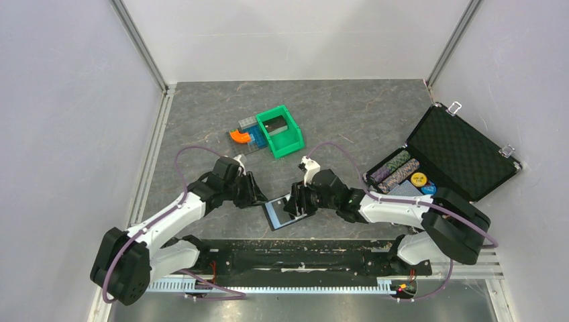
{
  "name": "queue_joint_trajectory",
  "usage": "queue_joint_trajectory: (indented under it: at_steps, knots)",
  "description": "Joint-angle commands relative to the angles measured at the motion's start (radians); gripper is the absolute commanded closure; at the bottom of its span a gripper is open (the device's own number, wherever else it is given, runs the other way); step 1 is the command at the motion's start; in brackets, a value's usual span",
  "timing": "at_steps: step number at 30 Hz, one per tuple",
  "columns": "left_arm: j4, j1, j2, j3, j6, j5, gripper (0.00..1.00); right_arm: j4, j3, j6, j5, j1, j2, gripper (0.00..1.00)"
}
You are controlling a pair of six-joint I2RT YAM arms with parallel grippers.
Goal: Take the credit cards out of the card holder
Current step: Remove the credit card from the card holder.
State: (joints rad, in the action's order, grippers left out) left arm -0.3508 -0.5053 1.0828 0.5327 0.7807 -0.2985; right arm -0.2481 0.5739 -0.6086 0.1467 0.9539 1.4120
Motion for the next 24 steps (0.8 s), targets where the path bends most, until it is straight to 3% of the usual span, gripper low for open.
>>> queue_joint_trajectory:
  at_steps: [1, 5, 10, 15, 24]
  knots:
    - [-0.013, -0.001, -0.039, 0.044, -0.012, -0.03, 0.59, 0.049, 0.017, 0.037, -0.08, 0.005, -0.049, 0.46]
    - [0.023, -0.002, -0.028, 0.021, -0.004, -0.065, 0.59, 0.16, 0.033, 0.069, -0.217, 0.004, -0.087, 0.54]
    - [0.096, -0.003, 0.009, -0.024, 0.011, -0.096, 0.63, 0.187, 0.067, 0.081, -0.208, 0.005, -0.159, 0.63]
    - [0.187, -0.003, 0.06, -0.064, 0.032, -0.128, 0.67, 0.149, 0.081, 0.093, -0.136, 0.005, -0.153, 0.63]
    - [0.265, -0.003, 0.17, -0.113, 0.025, -0.127, 0.71, 0.01, 0.059, 0.102, 0.039, -0.018, -0.004, 0.65]
